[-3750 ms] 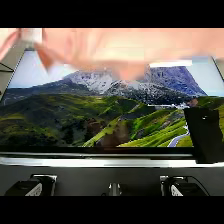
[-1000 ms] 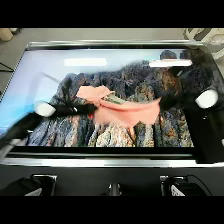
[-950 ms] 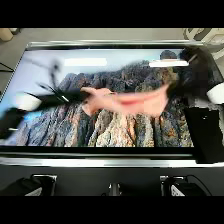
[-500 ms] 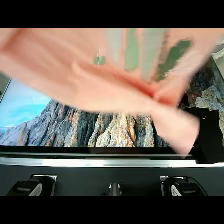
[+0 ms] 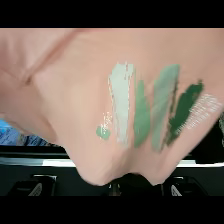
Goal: Fold the shirts.
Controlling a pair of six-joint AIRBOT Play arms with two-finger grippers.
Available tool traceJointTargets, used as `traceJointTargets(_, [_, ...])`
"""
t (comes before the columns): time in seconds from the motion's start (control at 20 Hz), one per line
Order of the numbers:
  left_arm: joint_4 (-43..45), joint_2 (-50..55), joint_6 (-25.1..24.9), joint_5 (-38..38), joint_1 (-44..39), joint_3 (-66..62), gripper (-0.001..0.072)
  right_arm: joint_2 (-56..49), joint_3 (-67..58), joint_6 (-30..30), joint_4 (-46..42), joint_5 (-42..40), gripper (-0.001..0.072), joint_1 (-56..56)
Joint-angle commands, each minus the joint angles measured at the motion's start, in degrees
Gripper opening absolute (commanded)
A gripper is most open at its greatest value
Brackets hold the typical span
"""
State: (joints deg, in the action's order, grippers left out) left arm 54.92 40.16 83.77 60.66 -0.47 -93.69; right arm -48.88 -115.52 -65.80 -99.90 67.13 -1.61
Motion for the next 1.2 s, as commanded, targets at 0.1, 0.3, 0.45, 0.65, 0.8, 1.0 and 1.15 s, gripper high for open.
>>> traceJointTargets(0.1, [4.26,0.39,2.86,3.82,0.09,16.50,0.0027,-15.74,-0.15,1.33,5.38,0.66,0.0021,0.02])
traceJointTargets(0.3, [4.31,4.74,2.84,-3.69,0.15,29.55,0.0028,-33.64,-0.15,0.46,16.72,-0.04,0.0021,0.02])
traceJointTargets(0.45, [4.28,13.88,2.82,-11.96,0.15,31.39,0.0028,-46.97,-0.15,0.39,27.96,-5.16,0.0021,0.02])
traceJointTargets(0.65, [3.93,30.23,2.89,-15.10,0.15,31.28,0.0028,-58.95,-0.15,-3.52,39.56,-4.00,0.0021,0.02])
traceJointTargets(0.8, [-0.63,39.32,4.79,-14.86,0.15,31.28,0.0029,-63.54,-0.15,-4.15,42.84,-1.01,0.0022,-0.09])
traceJointTargets(1.0, [-3.50,41.86,4.76,-9.99,4.20,28.92,0.0410,-61.35,-0.17,1.03,42.40,1.86,0.0436,2.82])
traceJointTargets(1.15, [4.26,41.83,4.55,8.28,14.12,22.14,0.0410,-56.74,-0.17,8.39,36.15,14.16,0.0449,9.49])
